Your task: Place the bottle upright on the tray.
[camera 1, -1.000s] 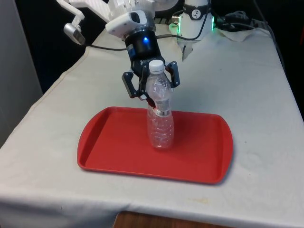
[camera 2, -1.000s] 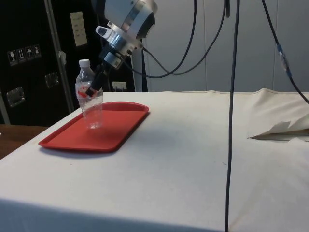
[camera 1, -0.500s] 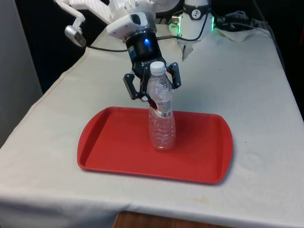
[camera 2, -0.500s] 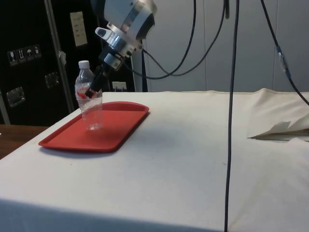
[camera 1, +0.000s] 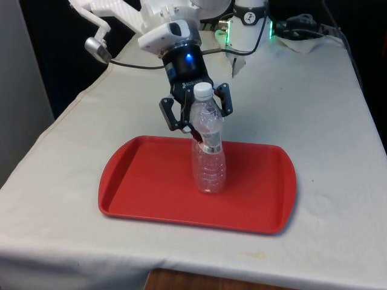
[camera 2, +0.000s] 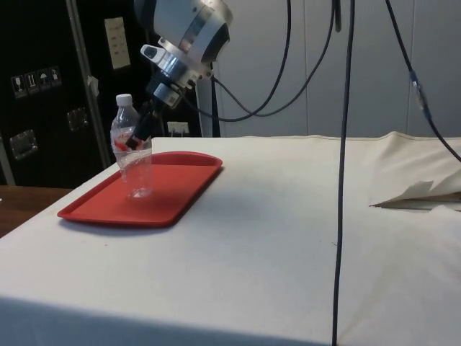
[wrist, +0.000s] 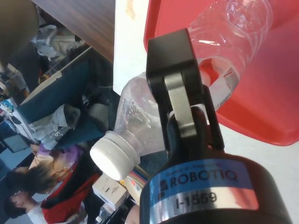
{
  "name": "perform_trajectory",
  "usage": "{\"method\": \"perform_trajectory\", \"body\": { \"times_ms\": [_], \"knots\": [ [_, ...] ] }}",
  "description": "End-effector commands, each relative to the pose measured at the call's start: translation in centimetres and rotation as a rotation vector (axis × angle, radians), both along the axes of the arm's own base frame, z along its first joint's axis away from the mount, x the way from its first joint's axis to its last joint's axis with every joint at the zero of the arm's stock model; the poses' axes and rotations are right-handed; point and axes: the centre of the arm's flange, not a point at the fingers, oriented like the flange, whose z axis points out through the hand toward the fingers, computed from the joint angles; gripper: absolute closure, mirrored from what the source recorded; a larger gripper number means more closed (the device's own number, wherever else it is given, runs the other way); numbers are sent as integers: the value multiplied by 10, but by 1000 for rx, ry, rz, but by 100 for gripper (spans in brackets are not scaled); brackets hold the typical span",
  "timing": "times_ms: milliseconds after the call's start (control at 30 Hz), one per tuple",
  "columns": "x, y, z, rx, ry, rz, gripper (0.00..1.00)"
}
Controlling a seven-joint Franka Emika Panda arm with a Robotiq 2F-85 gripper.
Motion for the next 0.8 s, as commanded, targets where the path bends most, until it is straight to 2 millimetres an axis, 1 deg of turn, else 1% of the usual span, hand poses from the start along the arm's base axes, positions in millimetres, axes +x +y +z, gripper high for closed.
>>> {"method": "perform_trajectory", "body": {
  "times_ms": [0,233,267,367,400,533,567,600,633,667,700,767],
  "knots": [
    [1,1,1,0,-4,-3,100],
    [0,0,0,1,-1,-1,100],
    [0,0,0,1,-1,0,97],
    [0,0,0,1,-1,1,82],
    [0,0,0,1,-1,1,65],
    [0,0,0,3,0,3,34],
    [0,0,0,2,0,2,34],
    [0,0,0,2,0,2,26],
    [0,0,0,2,0,2,12],
    [0,0,0,2,0,2,4],
    [0,0,0,2,0,2,1],
    [0,1,0,2,0,3,0]
  ]
}}
